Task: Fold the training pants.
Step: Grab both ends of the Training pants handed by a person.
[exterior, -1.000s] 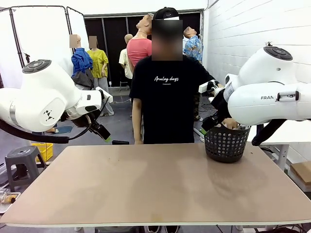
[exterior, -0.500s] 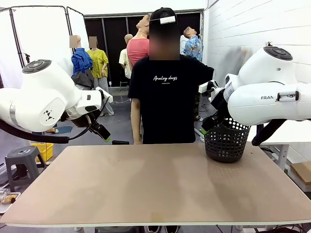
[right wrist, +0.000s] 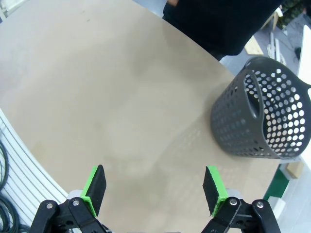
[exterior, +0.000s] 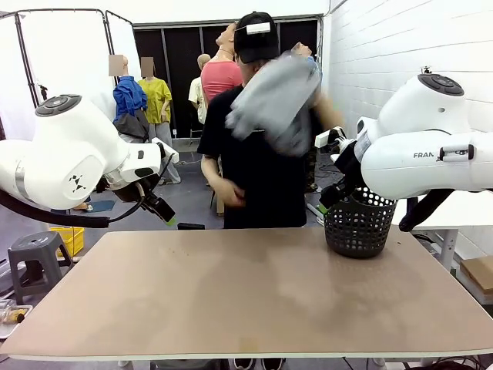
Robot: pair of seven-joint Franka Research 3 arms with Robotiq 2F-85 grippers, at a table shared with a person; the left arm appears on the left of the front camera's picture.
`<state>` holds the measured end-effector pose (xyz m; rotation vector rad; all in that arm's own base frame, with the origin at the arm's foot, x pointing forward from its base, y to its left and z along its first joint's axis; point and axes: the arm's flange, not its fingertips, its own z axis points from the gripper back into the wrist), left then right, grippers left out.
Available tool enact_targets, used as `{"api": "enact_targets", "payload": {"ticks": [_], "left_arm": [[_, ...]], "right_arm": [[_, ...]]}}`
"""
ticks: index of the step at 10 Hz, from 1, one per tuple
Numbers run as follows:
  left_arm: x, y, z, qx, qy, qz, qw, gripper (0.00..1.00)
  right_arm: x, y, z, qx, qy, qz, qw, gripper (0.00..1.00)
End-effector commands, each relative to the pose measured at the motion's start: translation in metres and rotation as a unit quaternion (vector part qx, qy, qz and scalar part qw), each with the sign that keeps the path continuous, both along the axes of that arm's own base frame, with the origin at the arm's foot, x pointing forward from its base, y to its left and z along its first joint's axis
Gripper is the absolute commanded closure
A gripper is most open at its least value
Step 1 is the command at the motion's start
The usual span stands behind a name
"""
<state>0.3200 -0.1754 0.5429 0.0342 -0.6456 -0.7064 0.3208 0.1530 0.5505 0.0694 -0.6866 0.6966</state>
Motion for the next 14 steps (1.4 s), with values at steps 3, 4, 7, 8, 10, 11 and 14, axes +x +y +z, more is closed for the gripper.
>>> {"api": "enact_targets", "payload": {"ticks": [3,4,7,8,10,11,14], "left_arm": [[0.0004,0.0004,-0.0009,0.0,0.001,-0.004,1.0,0.0],[0.0004,0.0004,-0.0009,0.0,0.001,-0.004,1.0,0.0],[0.0004,0.0004,-0.0009,0.0,0.001,-0.004,1.0,0.0],[0.0004,0.0004,-0.0009,0.0,0.001,-0.004,1.0,0.0],[0.0004,0.0004,-0.0009,0.0,0.001,-0.004,1.0,0.0],[0.0004,0.0004,-0.0009,0.0,0.001,-0.004,1.0,0.0],[0.0004,0.0004,-0.0009,0.0,0.001,-0.004,1.0,0.0]], "right_arm": [[0.0011,0.0,-0.0015,-0.002,0.001,0.001,1.0,0.0],[0.0011,0.0,-0.0015,-0.002,0.001,0.001,1.0,0.0],[0.0011,0.0,-0.0015,-0.002,0.001,0.001,1.0,0.0],[0.0011,0.0,-0.0015,-0.002,0.001,0.001,1.0,0.0],[0.0011,0.0,-0.0015,-0.002,0.001,0.001,1.0,0.0],[0.0011,0.0,-0.0015,-0.002,0.001,0.001,1.0,0.0],[0.0011,0.0,-0.0015,-0.002,0.001,0.001,1.0,0.0]]}}
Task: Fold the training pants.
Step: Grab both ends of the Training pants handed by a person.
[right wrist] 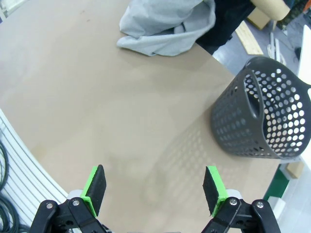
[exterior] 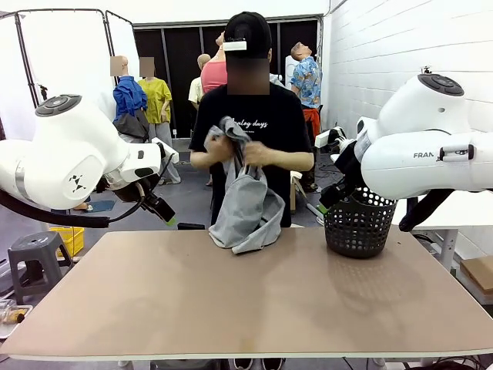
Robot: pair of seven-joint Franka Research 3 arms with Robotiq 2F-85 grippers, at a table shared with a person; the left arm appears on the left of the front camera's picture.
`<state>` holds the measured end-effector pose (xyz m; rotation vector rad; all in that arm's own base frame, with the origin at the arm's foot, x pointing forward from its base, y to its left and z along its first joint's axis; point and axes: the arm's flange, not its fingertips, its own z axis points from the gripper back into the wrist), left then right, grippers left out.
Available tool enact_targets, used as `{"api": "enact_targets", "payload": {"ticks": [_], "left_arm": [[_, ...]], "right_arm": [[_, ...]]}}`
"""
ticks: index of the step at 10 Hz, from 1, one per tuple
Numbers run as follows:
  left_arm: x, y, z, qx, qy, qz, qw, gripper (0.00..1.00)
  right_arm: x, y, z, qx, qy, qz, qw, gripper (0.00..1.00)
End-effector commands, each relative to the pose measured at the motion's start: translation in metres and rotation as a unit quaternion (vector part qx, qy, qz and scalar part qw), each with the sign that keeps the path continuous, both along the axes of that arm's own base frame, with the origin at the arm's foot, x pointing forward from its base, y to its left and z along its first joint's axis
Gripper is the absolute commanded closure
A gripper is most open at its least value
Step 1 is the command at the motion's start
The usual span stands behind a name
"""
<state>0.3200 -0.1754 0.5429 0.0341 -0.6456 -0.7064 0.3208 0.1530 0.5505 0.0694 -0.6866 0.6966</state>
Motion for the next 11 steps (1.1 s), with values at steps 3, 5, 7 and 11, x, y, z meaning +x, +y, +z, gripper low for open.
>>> {"api": "enact_targets", "payload": {"ticks": [3,5,7,11], "left_arm": [[0.0004,0.0004,-0.0009,0.0,0.001,-0.004,1.0,0.0],[0.0004,0.0004,-0.0009,0.0,0.001,-0.004,1.0,0.0],[0.0004,0.0004,-0.0009,0.0,0.001,-0.004,1.0,0.0],[0.0004,0.0004,-0.0009,0.0,0.001,-0.004,1.0,0.0]], "right_arm": [[0.0011,0.0,-0.0015,-0.002,0.001,0.001,1.0,0.0],[0.0011,0.0,-0.0015,-0.002,0.001,0.001,1.0,0.0],[0.0011,0.0,-0.0015,-0.002,0.001,0.001,1.0,0.0],[0.0011,0.0,-0.0015,-0.002,0.001,0.001,1.0,0.0]]}}
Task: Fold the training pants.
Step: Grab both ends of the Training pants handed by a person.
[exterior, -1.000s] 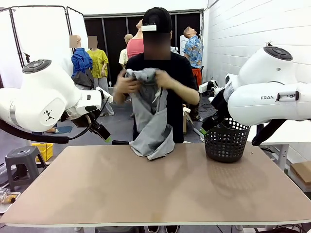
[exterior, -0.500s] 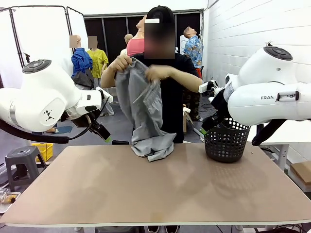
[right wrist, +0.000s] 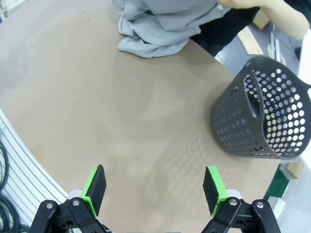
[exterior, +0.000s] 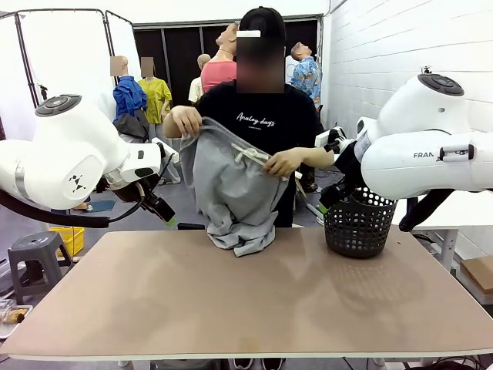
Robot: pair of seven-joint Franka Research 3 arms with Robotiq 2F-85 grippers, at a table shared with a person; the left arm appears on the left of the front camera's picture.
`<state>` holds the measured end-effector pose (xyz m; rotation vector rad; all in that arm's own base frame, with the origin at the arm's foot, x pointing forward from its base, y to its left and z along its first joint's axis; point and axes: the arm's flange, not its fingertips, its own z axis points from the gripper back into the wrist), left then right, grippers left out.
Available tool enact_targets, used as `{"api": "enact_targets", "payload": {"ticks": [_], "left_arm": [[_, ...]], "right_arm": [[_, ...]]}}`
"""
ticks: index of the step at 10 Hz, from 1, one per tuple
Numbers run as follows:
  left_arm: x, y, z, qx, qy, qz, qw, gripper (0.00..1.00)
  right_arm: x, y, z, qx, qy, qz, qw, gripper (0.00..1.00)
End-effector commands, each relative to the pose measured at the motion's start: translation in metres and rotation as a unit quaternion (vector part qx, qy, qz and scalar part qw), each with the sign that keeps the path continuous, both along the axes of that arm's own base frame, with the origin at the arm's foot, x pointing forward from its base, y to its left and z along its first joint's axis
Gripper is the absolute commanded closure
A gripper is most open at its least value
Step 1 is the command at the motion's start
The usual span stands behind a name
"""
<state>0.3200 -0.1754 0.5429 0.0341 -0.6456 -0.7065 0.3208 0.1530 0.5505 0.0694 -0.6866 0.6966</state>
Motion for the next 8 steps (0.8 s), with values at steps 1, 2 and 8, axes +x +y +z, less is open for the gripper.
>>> {"api": "enact_targets", "payload": {"ticks": [1,2,8], "left_arm": [[0.0004,0.0004,-0.0009,0.0,0.001,-0.004,1.0,0.0],[0.0004,0.0004,-0.0009,0.0,0.001,-0.004,1.0,0.0],[0.0004,0.0004,-0.0009,0.0,0.001,-0.004,1.0,0.0]], "right_arm": [[0.0011,0.0,-0.0015,-0.002,0.001,0.001,1.0,0.0],[0.0011,0.0,-0.0015,-0.002,0.001,0.001,1.0,0.0],[0.0011,0.0,-0.0015,-0.002,0.001,0.001,1.0,0.0]]}}
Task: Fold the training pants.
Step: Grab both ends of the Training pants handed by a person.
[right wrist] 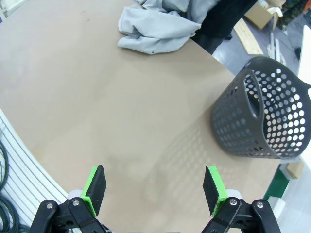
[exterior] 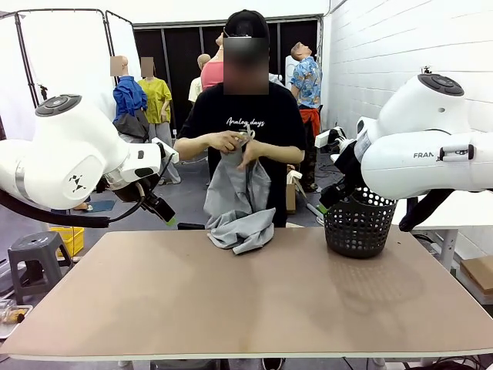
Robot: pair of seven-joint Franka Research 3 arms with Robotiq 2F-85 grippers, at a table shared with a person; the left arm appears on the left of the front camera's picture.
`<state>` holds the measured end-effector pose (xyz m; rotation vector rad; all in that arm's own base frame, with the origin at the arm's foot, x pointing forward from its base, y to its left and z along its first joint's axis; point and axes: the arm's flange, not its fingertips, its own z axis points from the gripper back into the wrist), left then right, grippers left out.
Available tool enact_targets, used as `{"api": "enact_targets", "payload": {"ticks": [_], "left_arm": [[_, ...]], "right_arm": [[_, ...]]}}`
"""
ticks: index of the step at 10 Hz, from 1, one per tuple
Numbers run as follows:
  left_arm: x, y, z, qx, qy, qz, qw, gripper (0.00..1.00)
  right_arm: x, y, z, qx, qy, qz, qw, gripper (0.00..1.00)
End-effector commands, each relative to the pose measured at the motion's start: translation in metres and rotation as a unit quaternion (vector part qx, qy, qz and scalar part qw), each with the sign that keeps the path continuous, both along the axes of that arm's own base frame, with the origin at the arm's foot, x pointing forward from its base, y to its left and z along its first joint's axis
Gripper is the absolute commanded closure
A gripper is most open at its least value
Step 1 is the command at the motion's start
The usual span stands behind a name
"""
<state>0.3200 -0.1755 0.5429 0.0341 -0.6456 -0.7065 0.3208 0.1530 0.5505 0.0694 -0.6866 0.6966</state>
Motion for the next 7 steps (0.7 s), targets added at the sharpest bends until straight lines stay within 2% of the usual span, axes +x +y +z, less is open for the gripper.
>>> {"api": "enact_targets", "payload": {"ticks": [1,7], "left_arm": [[0.0005,0.0004,-0.0009,0.0,0.001,-0.004,1.0,0.0],[0.0005,0.0004,-0.0009,0.0,0.001,-0.004,1.0,0.0]], "right_arm": [[0.0011,0.0,-0.0015,-0.002,0.001,0.001,1.0,0.0],[0.0011,0.0,-0.0015,-0.002,0.001,0.001,1.0,0.0]]}}
